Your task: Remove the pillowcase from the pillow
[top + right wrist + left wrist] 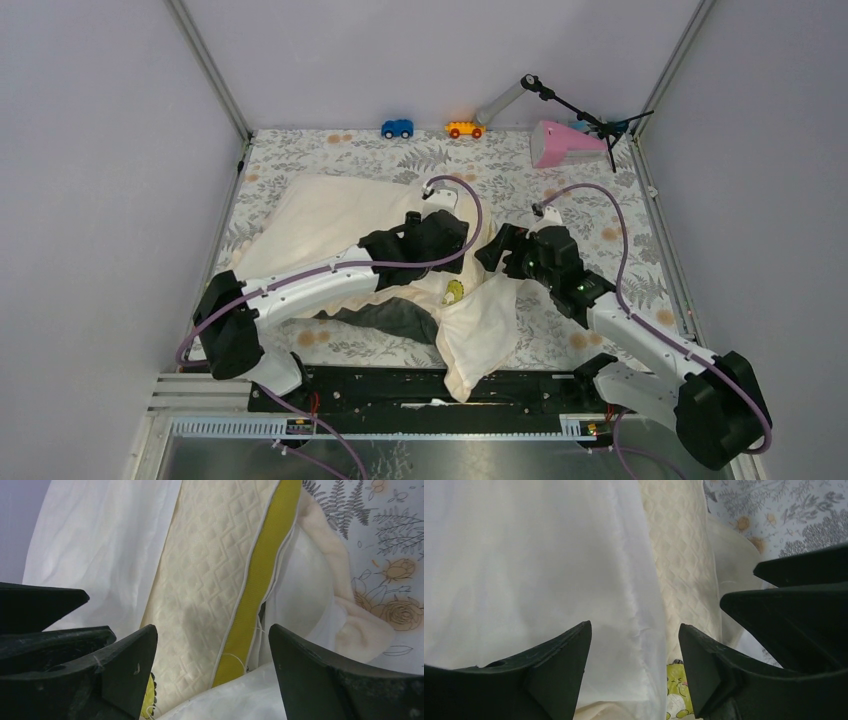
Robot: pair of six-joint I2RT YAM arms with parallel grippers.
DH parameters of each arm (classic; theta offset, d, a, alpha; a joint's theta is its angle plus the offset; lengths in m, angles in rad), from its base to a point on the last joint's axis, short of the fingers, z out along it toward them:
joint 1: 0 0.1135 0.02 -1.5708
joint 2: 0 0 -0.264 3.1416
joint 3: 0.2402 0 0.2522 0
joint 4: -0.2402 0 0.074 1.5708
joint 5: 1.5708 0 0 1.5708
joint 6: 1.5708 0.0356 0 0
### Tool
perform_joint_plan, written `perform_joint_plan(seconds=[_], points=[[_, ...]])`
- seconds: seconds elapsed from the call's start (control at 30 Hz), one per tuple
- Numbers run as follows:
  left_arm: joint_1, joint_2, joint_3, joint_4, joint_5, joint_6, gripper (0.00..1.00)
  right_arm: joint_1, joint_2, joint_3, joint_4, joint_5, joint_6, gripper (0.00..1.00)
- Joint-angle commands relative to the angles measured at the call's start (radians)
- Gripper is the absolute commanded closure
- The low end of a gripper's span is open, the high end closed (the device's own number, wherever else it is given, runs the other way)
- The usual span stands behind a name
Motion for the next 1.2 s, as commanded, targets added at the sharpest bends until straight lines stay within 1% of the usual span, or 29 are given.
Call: perform_joint_plan(seconds=[0.0, 0.07, 0.17, 0.23, 0.4, 0.47, 0.5, 0.53, 0.57, 0.6, 0.63, 0.67, 0.73, 0.83, 0.97, 1.03, 1.1, 1.17], points=[[0.030, 0.000, -0.039, 0.101, 0.179, -0.001, 0.30, 0.002, 0.066, -0.005, 0.097, -0.062, 0.036, 0.12], [0.044, 0.009, -0.054, 0.103, 0.196, -0.004, 0.34, 0.002, 0.107, 0.000, 0.123, -0.097, 0.048, 0.13], [0.061, 0.016, -0.076, 0.108, 0.227, -0.011, 0.44, 0.002, 0.173, 0.022, 0.140, -0.136, 0.061, 0.14], [0.073, 0.021, -0.085, 0.089, 0.225, -0.020, 0.50, 0.002, 0.203, 0.037, 0.140, -0.145, 0.062, 0.17], [0.095, 0.022, -0.117, 0.046, 0.227, -0.031, 0.60, 0.001, 0.220, 0.057, 0.136, -0.126, 0.063, 0.45], [0.113, 0.015, -0.153, 0.060, 0.290, -0.030, 0.63, 0.002, 0.211, 0.065, 0.126, -0.103, 0.057, 0.55], [0.124, 0.008, -0.176, 0.072, 0.318, -0.031, 0.64, 0.002, 0.205, 0.068, 0.114, -0.093, 0.052, 0.64], [0.136, -0.002, -0.198, 0.088, 0.339, -0.034, 0.66, 0.002, 0.200, 0.071, 0.105, -0.079, 0.047, 0.70], [0.145, -0.017, -0.221, 0.103, 0.354, -0.035, 0.67, 0.001, 0.194, 0.074, 0.099, -0.066, 0.042, 0.73], [0.151, -0.032, -0.242, 0.114, 0.358, -0.035, 0.71, 0.002, 0.187, 0.073, 0.094, -0.055, 0.038, 0.76], [0.155, -0.049, -0.258, 0.121, 0.358, -0.035, 0.76, 0.002, 0.183, 0.073, 0.091, -0.047, 0.034, 0.81], [0.159, -0.068, -0.273, 0.124, 0.351, -0.037, 0.83, 0.002, 0.179, 0.074, 0.085, -0.039, 0.030, 0.85], [0.171, -0.107, -0.295, 0.111, 0.317, -0.044, 1.00, 0.002, 0.173, 0.075, 0.074, -0.023, 0.024, 0.93], [0.197, -0.185, -0.311, 0.042, 0.212, -0.079, 1.00, 0.002, 0.165, 0.084, 0.060, -0.011, 0.013, 1.00], [0.240, -0.306, -0.356, 0.003, 0.143, -0.111, 1.00, 0.002, 0.142, 0.124, 0.004, 0.028, 0.001, 1.00], [0.266, -0.371, -0.384, -0.013, 0.106, -0.140, 1.00, 0.001, 0.104, 0.150, -0.033, 0.061, -0.002, 1.00], [0.297, -0.437, -0.418, -0.038, 0.053, -0.185, 1.00, 0.000, 0.041, 0.162, -0.065, 0.140, 0.010, 1.00], [0.344, -0.505, -0.456, -0.067, 0.013, -0.233, 1.00, 0.001, -0.048, 0.139, -0.066, 0.230, 0.033, 1.00]])
